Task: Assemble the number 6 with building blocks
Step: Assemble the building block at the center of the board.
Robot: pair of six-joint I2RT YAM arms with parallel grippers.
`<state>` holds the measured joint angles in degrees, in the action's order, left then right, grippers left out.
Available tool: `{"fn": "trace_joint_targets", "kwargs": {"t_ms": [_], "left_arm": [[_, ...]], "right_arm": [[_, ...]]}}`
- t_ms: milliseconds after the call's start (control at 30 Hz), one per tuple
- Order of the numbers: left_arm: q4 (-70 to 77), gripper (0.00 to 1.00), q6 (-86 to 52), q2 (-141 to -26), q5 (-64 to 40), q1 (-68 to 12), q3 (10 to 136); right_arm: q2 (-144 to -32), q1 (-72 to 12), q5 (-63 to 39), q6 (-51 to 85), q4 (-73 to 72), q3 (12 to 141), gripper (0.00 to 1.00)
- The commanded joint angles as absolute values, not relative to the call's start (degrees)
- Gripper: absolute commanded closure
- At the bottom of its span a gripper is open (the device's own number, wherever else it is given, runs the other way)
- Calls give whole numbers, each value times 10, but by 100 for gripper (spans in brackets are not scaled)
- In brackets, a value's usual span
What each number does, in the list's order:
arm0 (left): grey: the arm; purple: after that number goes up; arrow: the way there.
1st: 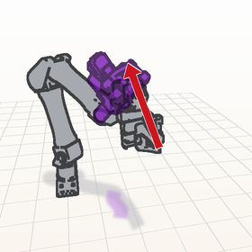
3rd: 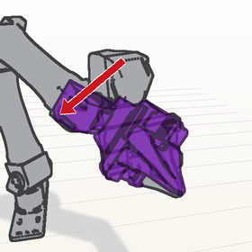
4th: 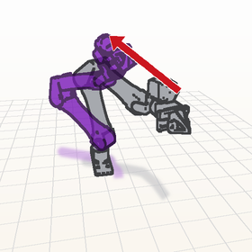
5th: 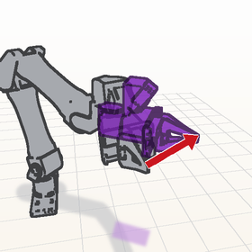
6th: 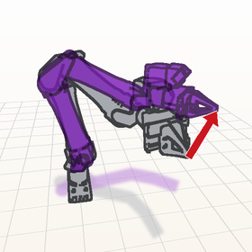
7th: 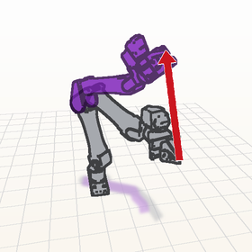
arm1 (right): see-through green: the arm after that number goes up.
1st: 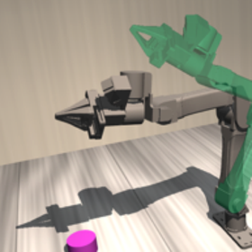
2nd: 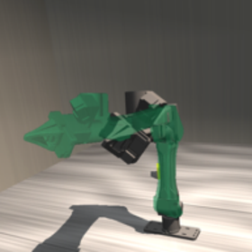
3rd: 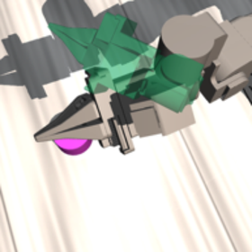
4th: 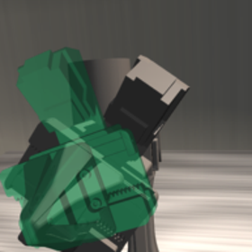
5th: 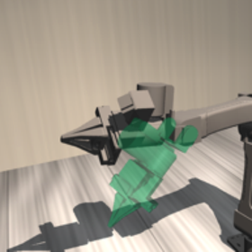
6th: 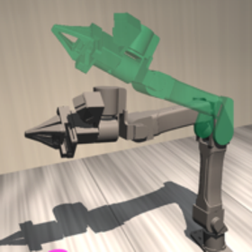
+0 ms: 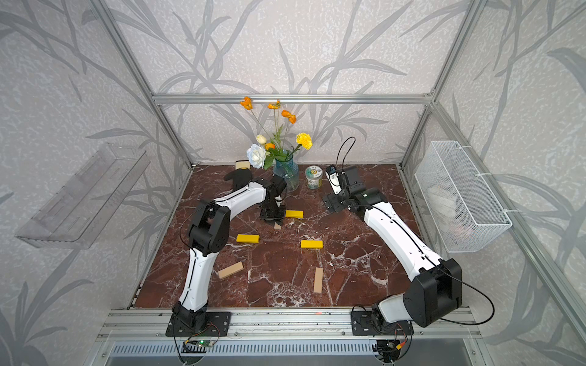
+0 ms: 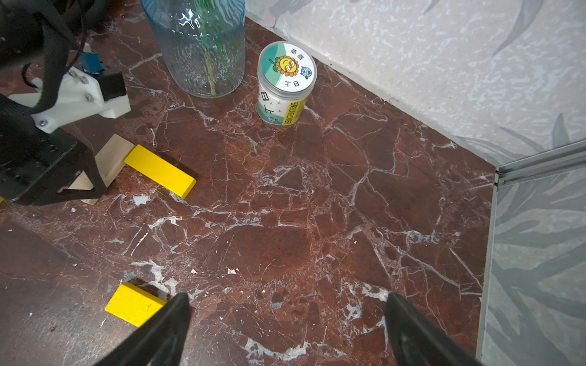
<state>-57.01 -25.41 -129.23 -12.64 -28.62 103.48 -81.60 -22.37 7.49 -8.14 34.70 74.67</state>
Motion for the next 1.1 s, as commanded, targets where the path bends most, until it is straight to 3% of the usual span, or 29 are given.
{"fn": "trace_joint_targets", "kwargs": {"t_ms": [0, 233, 433, 733, 833, 967, 1067], "left_arm": [[-583, 72, -244, -1329, -129, -295, 1035], [-585, 71, -246, -1332, -125, -297, 1031], [-583, 42, -246, -1327, -126, -297, 1017], [-569, 25, -250, -1277, -105, -298, 984], [-561, 19, -251, -1235, -111, -305, 994], [-556, 17, -233, -1181, -125, -318, 1038], [-532, 17, -227, -1133, -133, -319, 1043]], "right_arm": [[-801, -221, 80, -75, 342, 738, 4], [-802, -220, 78, -78, 339, 738, 4], [-804, -219, 77, -77, 336, 734, 2], [-794, -219, 63, -101, 313, 705, 1], [-786, -219, -9, -195, 301, 668, 1], [-767, -219, -177, -447, 315, 577, 1], [-796, -220, -203, -540, 339, 550, 1]]}}
